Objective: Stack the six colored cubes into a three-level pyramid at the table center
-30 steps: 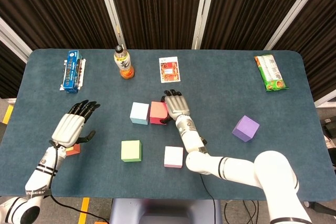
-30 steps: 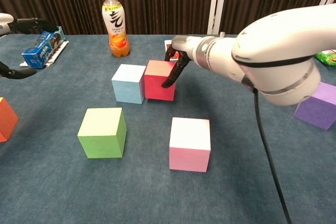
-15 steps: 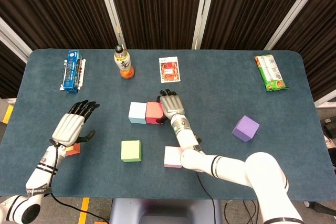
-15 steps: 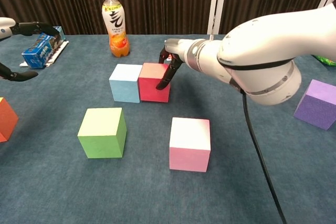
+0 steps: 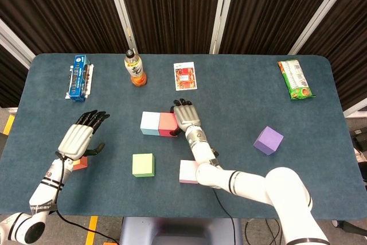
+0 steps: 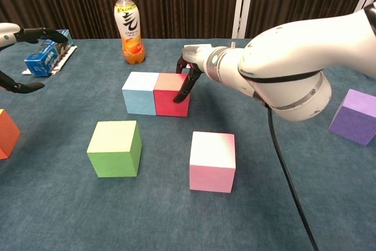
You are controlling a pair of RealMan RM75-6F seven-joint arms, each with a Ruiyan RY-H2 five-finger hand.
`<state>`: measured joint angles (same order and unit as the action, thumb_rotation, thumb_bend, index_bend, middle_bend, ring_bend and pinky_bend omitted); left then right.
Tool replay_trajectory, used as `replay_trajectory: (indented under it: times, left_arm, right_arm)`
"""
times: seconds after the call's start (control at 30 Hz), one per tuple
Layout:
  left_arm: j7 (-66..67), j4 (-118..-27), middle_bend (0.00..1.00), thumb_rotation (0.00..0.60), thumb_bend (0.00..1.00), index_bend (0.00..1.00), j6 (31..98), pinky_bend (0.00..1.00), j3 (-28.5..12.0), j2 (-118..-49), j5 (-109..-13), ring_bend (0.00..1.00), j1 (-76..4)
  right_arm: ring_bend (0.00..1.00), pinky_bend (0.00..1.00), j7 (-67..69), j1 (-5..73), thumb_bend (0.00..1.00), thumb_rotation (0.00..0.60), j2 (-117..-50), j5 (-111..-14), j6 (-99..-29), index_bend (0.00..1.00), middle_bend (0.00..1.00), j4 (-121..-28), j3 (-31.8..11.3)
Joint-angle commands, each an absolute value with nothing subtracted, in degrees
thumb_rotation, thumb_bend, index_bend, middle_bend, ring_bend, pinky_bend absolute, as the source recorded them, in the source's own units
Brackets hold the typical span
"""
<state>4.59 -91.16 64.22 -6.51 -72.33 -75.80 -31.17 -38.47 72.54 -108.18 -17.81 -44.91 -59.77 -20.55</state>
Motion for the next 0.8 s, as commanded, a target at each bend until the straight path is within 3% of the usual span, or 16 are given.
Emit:
replay_trajectory:
  times: [0.03,0.8]
  left_arm:
    - [4.5,-91.04,0.06,0.6,0.34,0.11,64.18,0.09,-6.53,-72.44,-75.88,0.02,-31.13]
    - [3.05,-89.93,0.06,0.6,0.34,0.11,63.98,0.09,-6.61,-72.84,-76.67,0.02,-30.62]
  right_arm:
    - [0.07,0.22,-38.38,72.61,0.38,0.6,-108.37,-18.13,-45.01,0.5,0.2,-59.56,-20.66]
    - [0.07,0.18,-39.54,73.06,0.38,0.6,-110.22,-18.02,-45.52,0.46,0.2,-57.79,-21.38]
